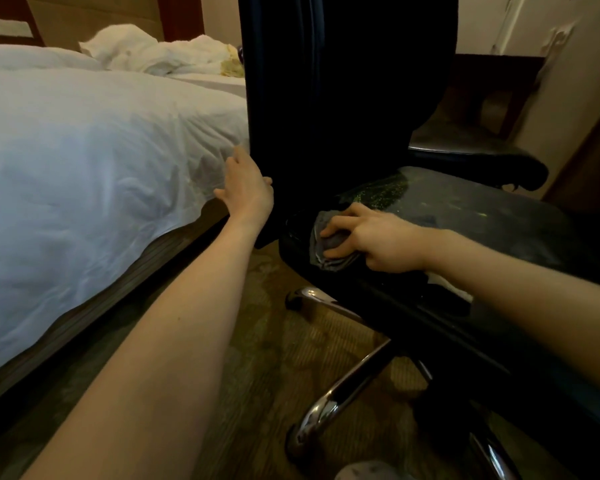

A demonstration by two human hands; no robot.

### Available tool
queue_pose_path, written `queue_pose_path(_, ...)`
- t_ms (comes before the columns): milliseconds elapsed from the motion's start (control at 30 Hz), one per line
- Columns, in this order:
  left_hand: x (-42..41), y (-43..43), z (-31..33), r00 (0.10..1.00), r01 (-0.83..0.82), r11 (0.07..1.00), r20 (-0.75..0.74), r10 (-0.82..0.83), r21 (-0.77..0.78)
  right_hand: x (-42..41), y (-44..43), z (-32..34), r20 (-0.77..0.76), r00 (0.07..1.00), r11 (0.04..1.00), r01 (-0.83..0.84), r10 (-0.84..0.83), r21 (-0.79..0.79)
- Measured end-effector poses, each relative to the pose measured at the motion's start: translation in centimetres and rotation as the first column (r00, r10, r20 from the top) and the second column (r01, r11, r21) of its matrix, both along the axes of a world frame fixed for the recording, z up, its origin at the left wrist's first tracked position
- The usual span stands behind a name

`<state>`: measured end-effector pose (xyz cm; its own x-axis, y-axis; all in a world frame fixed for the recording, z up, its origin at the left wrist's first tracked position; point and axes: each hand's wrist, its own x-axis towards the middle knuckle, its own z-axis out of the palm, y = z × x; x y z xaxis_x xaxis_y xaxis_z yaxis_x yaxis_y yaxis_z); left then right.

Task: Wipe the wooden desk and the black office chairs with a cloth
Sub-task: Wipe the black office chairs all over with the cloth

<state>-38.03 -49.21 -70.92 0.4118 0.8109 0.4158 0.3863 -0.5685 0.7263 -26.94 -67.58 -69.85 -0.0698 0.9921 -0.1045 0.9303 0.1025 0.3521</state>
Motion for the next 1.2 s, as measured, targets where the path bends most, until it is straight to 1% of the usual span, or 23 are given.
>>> queue_pose_path(100,-0.1,-0.1,-0.1,1.000,-0.013,1.000,0.020,0.013,0.014,-0.2,0.5,0.0,0.004,1.000,0.999,0.025,-0.025,0.020)
queue_pose_path(200,-0.1,-0.2,-0.2,0.999,-0.037,0.999,0.038,0.035,0.034,-1.4,3.5,-0.9,0.080,0.993,0.990,0.079,-0.089,0.120)
queue_pose_path(267,-0.1,-0.3,-0.3,0.998,-0.060,0.997,0.024,0.059,0.048,-2.7,6.2,-1.4,0.062,0.983,0.969,0.159,-0.173,0.188)
queue_pose_path(333,0.0,-0.1,-0.4,0.997,-0.080,0.994,0.015,0.080,0.071,-3.5,7.9,-1.4,0.025,0.971,0.950,0.229,-0.240,0.210)
queue_pose_path(400,0.0,-0.1,-0.4,0.996,-0.085,0.993,0.005,0.085,0.081,-3.2,7.7,-1.2,0.032,0.974,0.958,0.213,-0.223,0.194)
queue_pose_path(500,-0.1,0.3,-0.7,0.999,-0.045,0.996,0.019,0.044,0.080,-1.4,4.6,-1.1,0.048,0.993,0.988,0.097,-0.103,0.121)
queue_pose_path(600,-0.2,0.1,-0.7,0.999,-0.026,0.998,0.030,0.024,0.061,-0.1,1.4,-0.4,-0.063,0.996,0.996,0.070,-0.067,0.051)
queue_pose_path(700,-0.3,-0.4,-0.4,0.999,-0.044,0.998,0.025,0.043,0.042,0.3,0.7,-0.1,-0.123,0.988,0.994,0.096,-0.090,0.047)
queue_pose_path(767,-0.3,-0.6,-0.5,0.998,-0.044,0.998,0.053,0.042,0.034,-0.1,1.3,-0.5,-0.106,0.988,0.988,0.125,-0.115,0.096)
queue_pose_path(867,0.1,-0.6,-0.6,0.995,-0.061,0.998,0.077,0.059,0.033,-1.4,3.8,-1.8,-0.010,0.981,0.959,0.192,-0.195,0.208)
queue_pose_path(933,0.2,-0.5,-0.8,0.993,-0.093,0.995,0.072,0.089,0.047,-2.3,6.2,-2.6,-0.017,0.959,0.922,0.276,-0.282,0.272)
queue_pose_path(1000,0.2,-0.3,-0.8,0.993,-0.105,0.992,0.058,0.102,0.069,-2.6,8.5,-2.9,-0.055,0.942,0.888,0.329,-0.330,0.320)
queue_pose_path(1100,0.1,-0.3,-0.8,0.992,-0.127,0.990,0.015,0.126,0.067,-0.3,9.8,-2.8,-0.152,0.923,0.865,0.384,-0.353,0.324)
queue_pose_path(1200,0.1,-0.2,-0.8,0.992,-0.126,0.990,0.010,0.125,0.062,3.8,9.5,-2.5,-0.163,0.884,0.844,0.468,-0.439,0.261)
